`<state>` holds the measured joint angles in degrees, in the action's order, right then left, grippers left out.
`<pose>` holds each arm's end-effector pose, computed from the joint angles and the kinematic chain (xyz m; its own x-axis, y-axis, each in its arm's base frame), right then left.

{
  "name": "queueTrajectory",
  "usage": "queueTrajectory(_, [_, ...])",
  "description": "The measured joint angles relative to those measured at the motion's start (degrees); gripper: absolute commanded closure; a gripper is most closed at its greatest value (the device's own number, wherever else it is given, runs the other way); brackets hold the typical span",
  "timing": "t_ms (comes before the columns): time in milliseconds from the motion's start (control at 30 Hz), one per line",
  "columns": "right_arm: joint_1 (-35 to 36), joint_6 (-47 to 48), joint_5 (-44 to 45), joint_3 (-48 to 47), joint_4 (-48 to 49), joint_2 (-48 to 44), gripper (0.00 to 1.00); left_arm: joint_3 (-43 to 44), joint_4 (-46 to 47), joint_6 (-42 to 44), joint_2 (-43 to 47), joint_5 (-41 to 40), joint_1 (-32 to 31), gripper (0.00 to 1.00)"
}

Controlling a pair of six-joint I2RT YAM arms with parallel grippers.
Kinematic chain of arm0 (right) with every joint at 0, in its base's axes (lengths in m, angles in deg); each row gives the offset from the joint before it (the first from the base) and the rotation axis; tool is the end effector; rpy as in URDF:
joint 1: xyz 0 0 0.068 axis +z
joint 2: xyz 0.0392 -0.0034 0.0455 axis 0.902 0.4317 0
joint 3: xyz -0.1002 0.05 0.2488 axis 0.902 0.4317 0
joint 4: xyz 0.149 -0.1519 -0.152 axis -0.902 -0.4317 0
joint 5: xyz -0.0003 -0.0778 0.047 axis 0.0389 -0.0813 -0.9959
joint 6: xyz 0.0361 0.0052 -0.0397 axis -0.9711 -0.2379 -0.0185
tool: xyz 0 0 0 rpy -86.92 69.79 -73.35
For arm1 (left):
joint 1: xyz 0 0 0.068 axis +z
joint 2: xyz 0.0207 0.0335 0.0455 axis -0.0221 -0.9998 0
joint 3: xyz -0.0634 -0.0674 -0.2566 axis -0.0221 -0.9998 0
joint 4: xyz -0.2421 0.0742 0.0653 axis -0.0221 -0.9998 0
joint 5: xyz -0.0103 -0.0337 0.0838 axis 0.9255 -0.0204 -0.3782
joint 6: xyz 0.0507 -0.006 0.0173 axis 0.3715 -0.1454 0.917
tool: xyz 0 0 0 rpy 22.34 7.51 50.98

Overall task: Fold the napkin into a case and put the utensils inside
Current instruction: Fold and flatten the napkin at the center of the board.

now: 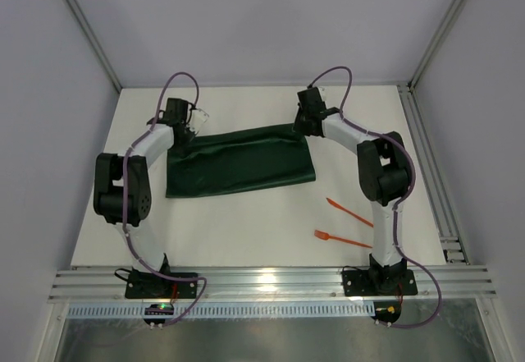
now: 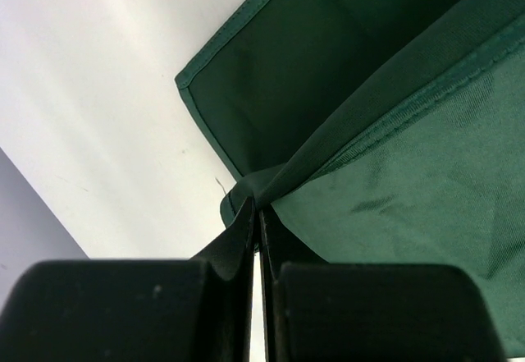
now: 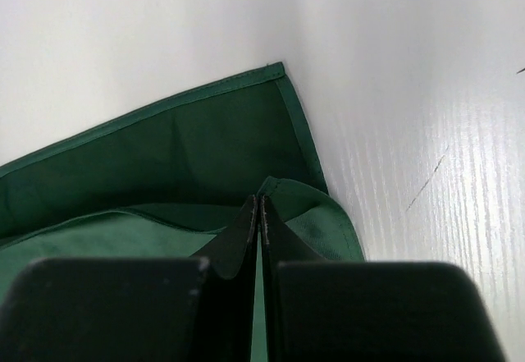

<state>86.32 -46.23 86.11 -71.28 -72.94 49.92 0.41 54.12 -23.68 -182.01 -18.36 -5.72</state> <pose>0.4394 0.1714 0.1940 -0.7204 0.2619 -0.6422 0.1070 0.9568 0.2702 0.3855 -0.0406 0.2016 -0.7385 0.5652 -0.3676 0.4357 0.8161 0.3796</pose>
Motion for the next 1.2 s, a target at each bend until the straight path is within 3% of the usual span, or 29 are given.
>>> queueTrajectory(1200, [-0.17,-5.79,2.19,-5.09,-0.50,5.03,0.96,3.82,2.51,-1.25,-6.08,-1.53,0.00,1.00])
